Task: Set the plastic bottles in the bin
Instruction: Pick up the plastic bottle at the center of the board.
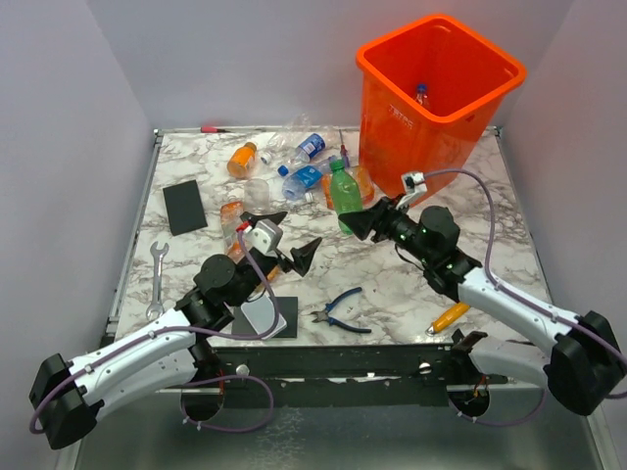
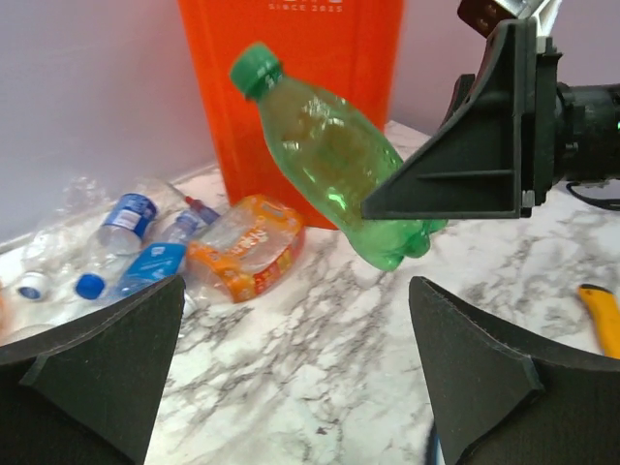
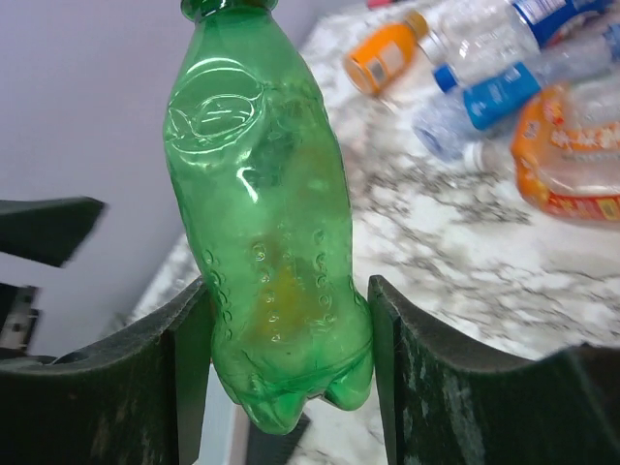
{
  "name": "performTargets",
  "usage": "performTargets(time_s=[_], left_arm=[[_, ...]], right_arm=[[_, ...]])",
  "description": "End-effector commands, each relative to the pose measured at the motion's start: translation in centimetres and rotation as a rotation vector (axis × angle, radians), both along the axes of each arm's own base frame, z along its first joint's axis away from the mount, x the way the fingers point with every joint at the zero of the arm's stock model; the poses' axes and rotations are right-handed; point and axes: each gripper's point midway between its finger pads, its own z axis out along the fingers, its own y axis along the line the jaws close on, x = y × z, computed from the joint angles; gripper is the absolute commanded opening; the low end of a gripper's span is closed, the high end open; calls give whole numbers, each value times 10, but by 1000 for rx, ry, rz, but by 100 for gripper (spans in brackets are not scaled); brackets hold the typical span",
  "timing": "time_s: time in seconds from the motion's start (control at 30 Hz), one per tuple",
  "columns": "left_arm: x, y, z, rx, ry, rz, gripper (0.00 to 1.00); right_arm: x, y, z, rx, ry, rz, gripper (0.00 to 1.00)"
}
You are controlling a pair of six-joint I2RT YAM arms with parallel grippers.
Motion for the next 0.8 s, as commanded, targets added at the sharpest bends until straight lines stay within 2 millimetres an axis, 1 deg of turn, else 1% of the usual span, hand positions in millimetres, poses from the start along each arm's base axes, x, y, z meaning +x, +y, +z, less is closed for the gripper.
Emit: performTargets(time_s=[0.0, 0.13, 0.2, 0.27, 0.3, 0.43, 0.6, 0.67, 0.77], left_arm=[[-21, -34, 31, -96, 79, -202, 99], [-46, -68, 57, -172, 145, -435, 99], [-58, -77, 69, -237, 150, -529, 99], [-67, -82, 77, -278, 153, -593, 99], [-69, -84, 78, -283, 154, -612, 99], [-68, -93, 73, -267, 175, -639, 99], [-55, -100, 69, -274, 207, -599, 99], [-53, -103, 71, -271, 202, -599, 99], [-51, -107, 80, -272, 183, -602, 98]], right_arm=[[-24, 0, 54, 260, -77, 45, 34], [-44, -7, 85, 404, -131, 87, 34], [-53, -8, 98, 452, -152, 122, 34], [-60, -10, 108, 493, -169, 143, 34], [-63, -10, 111, 509, -167, 151, 34], [-73, -14, 119, 569, -168, 172, 34], [-83, -13, 127, 632, -151, 225, 35], [-86, -12, 128, 648, -150, 245, 35], [-87, -12, 129, 654, -145, 255, 35]])
